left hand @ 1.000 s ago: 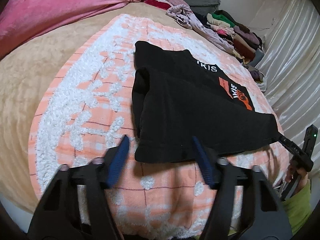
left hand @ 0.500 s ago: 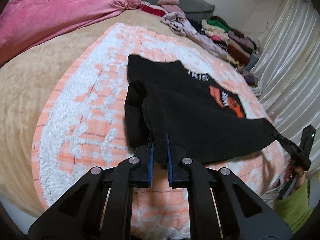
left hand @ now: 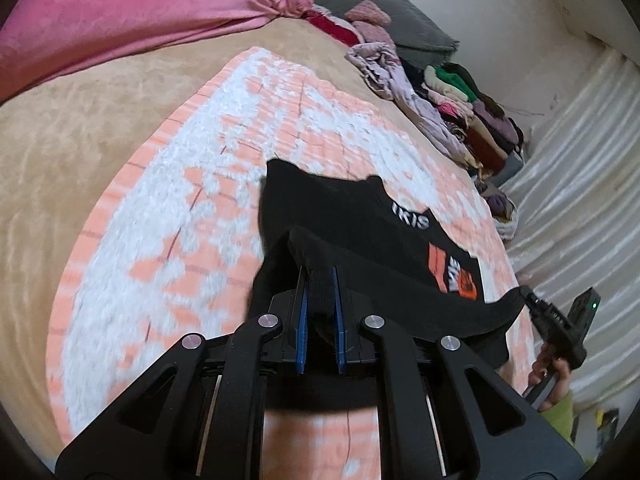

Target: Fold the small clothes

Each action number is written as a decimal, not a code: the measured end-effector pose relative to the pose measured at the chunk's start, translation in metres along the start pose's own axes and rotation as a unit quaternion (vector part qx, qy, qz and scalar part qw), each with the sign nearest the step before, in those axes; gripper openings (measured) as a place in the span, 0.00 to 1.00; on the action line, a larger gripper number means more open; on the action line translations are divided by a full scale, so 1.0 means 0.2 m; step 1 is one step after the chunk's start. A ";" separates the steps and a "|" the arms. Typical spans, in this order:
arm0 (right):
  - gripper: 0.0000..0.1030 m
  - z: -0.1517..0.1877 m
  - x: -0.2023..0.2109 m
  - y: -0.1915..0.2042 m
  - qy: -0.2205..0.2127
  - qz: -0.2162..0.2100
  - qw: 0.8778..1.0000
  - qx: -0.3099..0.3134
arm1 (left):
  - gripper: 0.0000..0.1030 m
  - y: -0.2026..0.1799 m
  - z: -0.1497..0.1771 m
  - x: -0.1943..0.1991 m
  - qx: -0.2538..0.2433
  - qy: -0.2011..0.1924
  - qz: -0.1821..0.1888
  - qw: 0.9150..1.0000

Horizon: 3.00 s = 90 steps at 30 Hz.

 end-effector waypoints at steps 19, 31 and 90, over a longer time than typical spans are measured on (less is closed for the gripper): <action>0.41 -0.17 -0.22 -0.13 -0.013 0.075 0.997 -0.027 | 0.26 0.12 -0.24 -0.07 0.060 -0.070 -0.045 0.995; 0.48 -0.01 -0.27 0.02 0.029 0.116 0.986 0.115 | 0.37 -0.04 -0.18 -0.18 -0.046 -0.069 -0.159 0.984; 0.45 -0.03 -0.45 0.01 0.014 0.161 0.985 0.068 | 0.15 0.11 -0.10 -0.27 -0.057 -0.098 -0.152 0.982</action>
Point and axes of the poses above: each gripper's, at about its wrist camera, not at the fingertips, and x roughly against the way its jaws point, y to its left, z to its underside, the point moved 1 cm from there along -x, roughly the way its jaws point, and after that the axes turned 2 degrees about -x, right-handed, at the moved point
